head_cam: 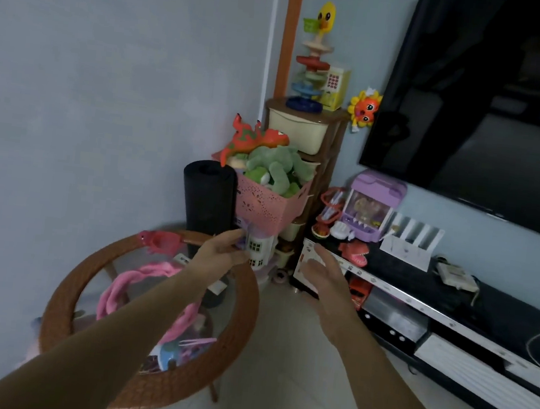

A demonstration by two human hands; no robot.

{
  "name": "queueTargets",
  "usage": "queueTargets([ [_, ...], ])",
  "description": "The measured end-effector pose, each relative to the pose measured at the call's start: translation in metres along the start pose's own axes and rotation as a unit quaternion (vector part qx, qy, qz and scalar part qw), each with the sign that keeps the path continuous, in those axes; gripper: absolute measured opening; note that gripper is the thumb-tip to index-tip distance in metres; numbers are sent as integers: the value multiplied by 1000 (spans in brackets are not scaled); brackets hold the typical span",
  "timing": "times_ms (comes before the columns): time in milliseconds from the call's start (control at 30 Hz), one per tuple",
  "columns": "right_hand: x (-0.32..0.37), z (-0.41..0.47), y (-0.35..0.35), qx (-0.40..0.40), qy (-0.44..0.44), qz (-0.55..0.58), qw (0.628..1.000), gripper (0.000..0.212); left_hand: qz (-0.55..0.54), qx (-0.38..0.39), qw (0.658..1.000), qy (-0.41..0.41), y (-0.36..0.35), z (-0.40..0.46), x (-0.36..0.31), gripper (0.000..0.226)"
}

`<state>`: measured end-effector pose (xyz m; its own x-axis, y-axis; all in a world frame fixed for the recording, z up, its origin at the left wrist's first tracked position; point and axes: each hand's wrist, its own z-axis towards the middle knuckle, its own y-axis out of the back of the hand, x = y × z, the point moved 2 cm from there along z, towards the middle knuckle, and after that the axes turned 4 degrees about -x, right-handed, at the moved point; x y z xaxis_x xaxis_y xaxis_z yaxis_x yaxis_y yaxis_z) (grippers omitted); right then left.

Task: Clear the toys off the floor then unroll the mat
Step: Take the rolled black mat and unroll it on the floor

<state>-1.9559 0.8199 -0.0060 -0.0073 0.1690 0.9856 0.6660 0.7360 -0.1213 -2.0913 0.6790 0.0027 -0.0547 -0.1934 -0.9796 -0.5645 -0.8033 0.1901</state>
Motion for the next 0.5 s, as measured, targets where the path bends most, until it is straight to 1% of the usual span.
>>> queueTargets([
  [33,4,15,3,2,-1,-7,1000,52,-6,-2,1000,-1,-5,16,0,50],
  [100,12,58,8,13,-16,-16,1000,41,-22,-6,1000,12,-16,58,-1,49],
  [167,22,94,10,26,-17,-34,999,28,-32,-12,999,26,-22,92,-4,53],
  [200,27,110,10,31,-10,-45,998,26,-31,-15,999,28,-25,108,-6,55],
  [267,33,142,10,45,-1,-53,998,28,-36,-22,999,28,-28,139,-9,56],
  [367,32,176,8,66,-8,-63,996,37,-39,-29,998,39,-33,164,-13,55],
  [433,29,205,6,80,-13,-57,995,34,-36,-42,998,40,-34,185,-13,54],
  [500,26,231,1,101,-20,-55,993,31,-43,-59,996,42,-32,203,-14,46],
])
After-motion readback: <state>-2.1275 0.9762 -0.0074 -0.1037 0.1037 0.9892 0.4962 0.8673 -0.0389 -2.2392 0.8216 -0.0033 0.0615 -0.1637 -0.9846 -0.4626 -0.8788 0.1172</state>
